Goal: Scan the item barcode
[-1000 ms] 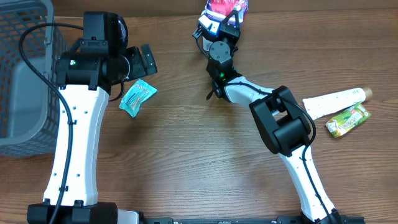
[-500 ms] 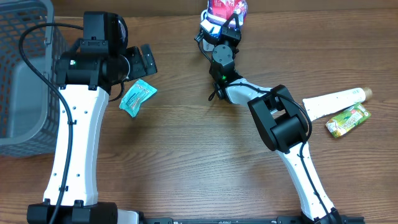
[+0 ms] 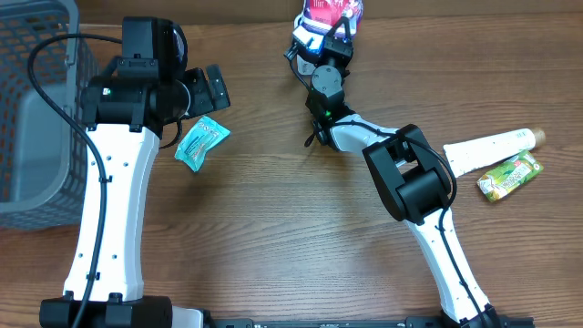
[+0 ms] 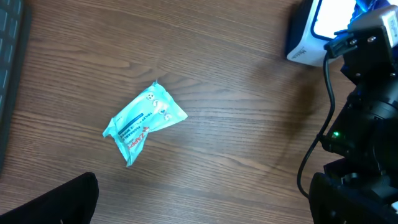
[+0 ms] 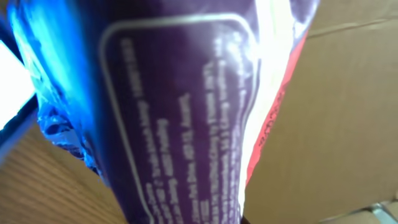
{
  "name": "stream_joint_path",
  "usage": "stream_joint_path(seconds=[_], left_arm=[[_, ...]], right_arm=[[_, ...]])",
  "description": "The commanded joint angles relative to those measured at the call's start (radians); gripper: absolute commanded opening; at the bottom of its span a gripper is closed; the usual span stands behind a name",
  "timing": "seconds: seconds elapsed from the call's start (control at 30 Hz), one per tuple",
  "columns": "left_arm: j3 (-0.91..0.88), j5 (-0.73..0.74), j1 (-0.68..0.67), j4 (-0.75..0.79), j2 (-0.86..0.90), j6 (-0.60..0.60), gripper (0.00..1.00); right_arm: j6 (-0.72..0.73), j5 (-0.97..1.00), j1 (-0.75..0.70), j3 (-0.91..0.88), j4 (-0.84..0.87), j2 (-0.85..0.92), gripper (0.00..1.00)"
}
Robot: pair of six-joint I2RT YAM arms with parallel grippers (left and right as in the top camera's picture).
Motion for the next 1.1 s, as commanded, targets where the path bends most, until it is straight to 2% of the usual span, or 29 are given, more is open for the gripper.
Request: stream_joint_path(seconds=[0.0, 0.7, 1.07], left_arm=[[0.01, 0.004, 0.0, 0.0, 0.006, 0.019, 1.0], [0.01, 0.004, 0.0, 0.0, 0.006, 0.02, 1.0], [0.01, 0.004, 0.0, 0.0, 0.006, 0.02, 0.99]], right_arm=[[-0.031, 0.016, 0.008, 0.035, 0.025, 0.01, 0.04], [-0.045, 0.047, 0.019, 0.035, 0.016, 0.006, 0.04], [-0.013, 0.124, 0.028, 0.035, -0.066, -0.158, 0.04]])
